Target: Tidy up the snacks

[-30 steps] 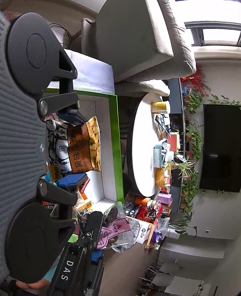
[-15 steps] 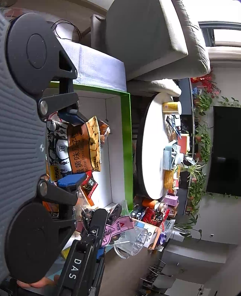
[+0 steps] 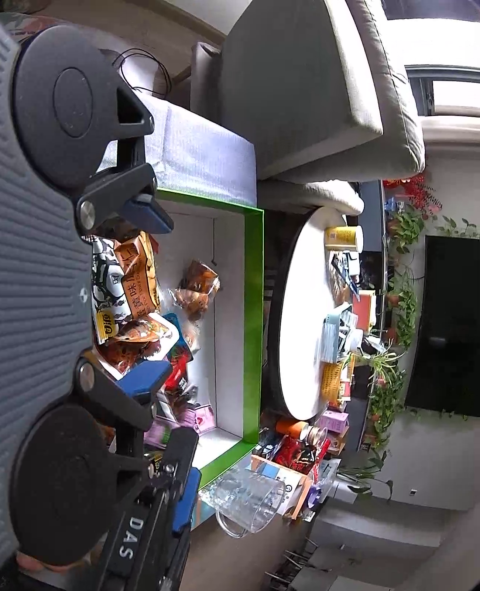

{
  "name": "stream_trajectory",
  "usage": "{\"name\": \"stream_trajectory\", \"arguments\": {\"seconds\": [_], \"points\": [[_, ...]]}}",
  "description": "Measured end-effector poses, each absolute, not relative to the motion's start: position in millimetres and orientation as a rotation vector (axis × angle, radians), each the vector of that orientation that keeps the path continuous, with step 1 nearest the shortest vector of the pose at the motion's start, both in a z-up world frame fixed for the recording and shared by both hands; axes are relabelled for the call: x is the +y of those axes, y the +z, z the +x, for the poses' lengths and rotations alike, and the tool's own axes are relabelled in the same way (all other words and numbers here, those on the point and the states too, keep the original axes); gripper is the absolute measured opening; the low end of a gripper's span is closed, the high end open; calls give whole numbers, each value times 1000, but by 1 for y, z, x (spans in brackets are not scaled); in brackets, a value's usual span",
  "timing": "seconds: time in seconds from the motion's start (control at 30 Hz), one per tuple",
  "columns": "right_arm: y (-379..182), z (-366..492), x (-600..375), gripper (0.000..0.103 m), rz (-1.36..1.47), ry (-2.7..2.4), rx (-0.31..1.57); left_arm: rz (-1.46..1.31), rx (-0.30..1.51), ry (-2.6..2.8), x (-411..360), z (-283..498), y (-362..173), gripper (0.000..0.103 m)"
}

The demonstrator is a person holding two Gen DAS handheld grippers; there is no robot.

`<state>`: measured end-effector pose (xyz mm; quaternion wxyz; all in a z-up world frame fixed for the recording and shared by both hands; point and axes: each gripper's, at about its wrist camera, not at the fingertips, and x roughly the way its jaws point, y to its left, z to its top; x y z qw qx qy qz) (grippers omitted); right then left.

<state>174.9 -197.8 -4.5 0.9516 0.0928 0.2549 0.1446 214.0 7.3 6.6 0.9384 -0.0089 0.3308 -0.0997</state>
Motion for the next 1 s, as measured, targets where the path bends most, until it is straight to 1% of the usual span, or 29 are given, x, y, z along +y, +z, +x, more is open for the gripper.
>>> {"name": "stream_trajectory", "arguments": {"seconds": [0.37, 1.0], "points": [[9, 145, -194, 24, 170, 314, 497, -17, 609, -193, 11, 181, 26, 76], [26, 83, -181, 24, 159, 280, 458, -40, 492, -168, 26, 103, 57, 76]]}}
